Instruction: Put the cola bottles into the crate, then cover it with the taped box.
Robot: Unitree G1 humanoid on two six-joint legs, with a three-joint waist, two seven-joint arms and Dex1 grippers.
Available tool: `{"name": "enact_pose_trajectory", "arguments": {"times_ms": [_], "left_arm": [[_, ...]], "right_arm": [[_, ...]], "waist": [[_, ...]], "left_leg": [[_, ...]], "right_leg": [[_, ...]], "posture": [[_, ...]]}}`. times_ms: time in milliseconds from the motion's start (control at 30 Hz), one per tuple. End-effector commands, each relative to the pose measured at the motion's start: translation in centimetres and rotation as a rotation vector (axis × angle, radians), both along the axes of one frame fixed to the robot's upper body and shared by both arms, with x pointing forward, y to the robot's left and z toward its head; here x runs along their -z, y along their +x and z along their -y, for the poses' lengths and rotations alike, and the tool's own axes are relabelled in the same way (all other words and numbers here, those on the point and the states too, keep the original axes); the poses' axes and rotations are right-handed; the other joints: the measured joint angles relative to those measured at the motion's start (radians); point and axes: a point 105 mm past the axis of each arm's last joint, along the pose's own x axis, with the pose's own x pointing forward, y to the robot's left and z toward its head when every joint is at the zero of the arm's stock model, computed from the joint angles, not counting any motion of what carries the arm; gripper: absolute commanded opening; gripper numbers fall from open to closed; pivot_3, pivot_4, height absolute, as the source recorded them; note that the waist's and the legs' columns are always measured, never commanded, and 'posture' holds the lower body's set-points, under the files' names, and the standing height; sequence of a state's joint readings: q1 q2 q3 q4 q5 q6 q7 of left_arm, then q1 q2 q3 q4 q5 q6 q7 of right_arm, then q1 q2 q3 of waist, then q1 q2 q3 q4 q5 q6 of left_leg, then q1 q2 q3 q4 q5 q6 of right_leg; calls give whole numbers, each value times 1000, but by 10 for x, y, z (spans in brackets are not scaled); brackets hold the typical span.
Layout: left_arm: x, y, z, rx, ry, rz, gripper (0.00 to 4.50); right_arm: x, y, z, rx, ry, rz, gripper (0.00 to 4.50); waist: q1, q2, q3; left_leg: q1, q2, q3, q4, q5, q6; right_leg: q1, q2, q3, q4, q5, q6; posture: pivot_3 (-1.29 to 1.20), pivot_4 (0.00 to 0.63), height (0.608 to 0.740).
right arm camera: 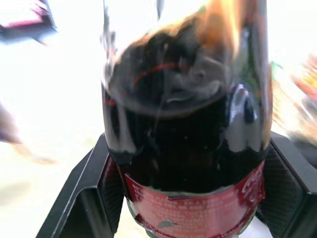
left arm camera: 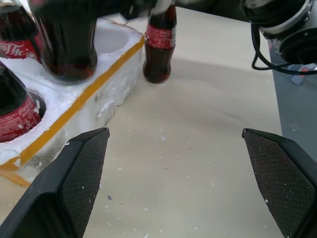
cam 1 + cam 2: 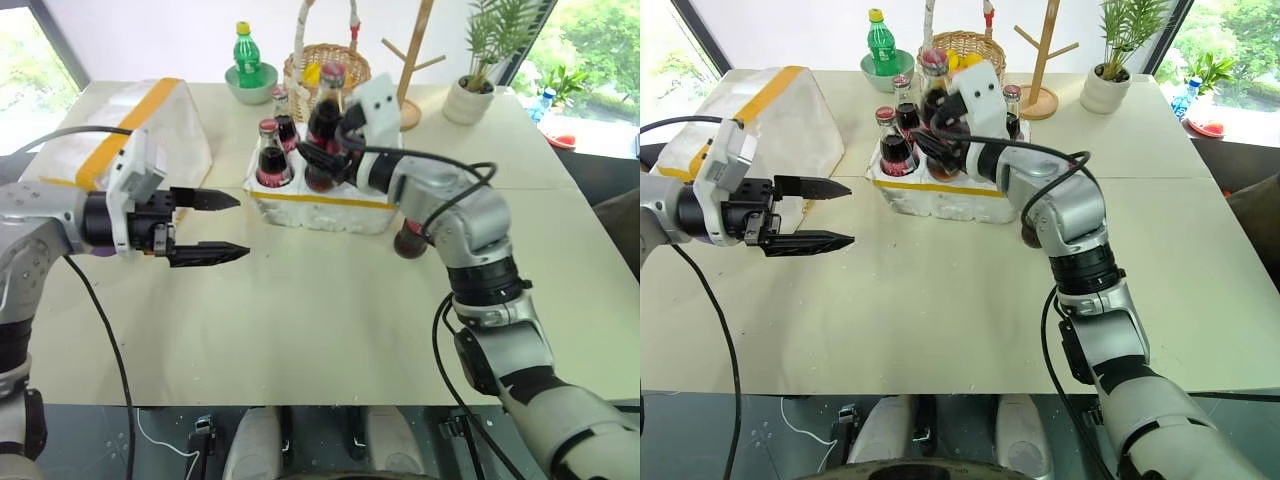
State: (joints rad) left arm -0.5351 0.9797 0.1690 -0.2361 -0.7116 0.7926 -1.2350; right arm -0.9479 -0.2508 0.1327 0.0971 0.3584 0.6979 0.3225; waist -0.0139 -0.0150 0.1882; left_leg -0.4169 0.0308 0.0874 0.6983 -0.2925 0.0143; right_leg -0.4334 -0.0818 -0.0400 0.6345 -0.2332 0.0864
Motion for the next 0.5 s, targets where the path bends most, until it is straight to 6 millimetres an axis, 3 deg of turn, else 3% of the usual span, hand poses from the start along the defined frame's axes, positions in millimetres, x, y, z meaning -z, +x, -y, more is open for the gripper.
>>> {"name": "enact_pose_trajectory", "arguments": {"times_ms": [33,167,333,367,400,500], "left_arm": [[-12,-3,-2,1,-13,63,4500],[-12,-3,-2,-6,-10,71,4500],[-11,-2,-1,-8,-11,77,4500],[-10,-1,-1,-7,-11,76,4500],[-9,-1,0,-6,-10,76,4500],[-5,-1,2,5,-13,69,4500]], "right_arm": [[-16,-1,-13,-20,-7,81,2824],[-3,1,-20,-11,-31,62,2824],[19,4,-25,-17,-26,-22,2824],[23,4,-25,-15,-26,-34,3896],[25,4,-25,-13,-32,-37,4248],[25,0,-24,-13,-45,-25,4439]], "waist": [[-3,0,0],[-9,0,0],[-7,0,0],[-7,0,0],[-7,0,0],[-7,0,0]], "left_leg": [[-1,0,0,0,0,0],[-10,1,0,0,2,-3],[-9,1,0,0,3,-4],[-9,1,0,0,3,-4],[-9,1,0,0,3,-4],[-8,1,-1,1,3,-4]], "right_leg": [[-1,1,0,0,0,0],[-13,3,0,8,0,0],[-13,2,0,10,-1,-1],[-13,2,0,11,-1,-1],[-13,2,0,11,-1,-1],[-12,2,0,11,-1,-1]], "posture": [[0,150,740],[0,150,740],[0,150,740],[0,150,740],[0,150,740],[0,150,740]]}}
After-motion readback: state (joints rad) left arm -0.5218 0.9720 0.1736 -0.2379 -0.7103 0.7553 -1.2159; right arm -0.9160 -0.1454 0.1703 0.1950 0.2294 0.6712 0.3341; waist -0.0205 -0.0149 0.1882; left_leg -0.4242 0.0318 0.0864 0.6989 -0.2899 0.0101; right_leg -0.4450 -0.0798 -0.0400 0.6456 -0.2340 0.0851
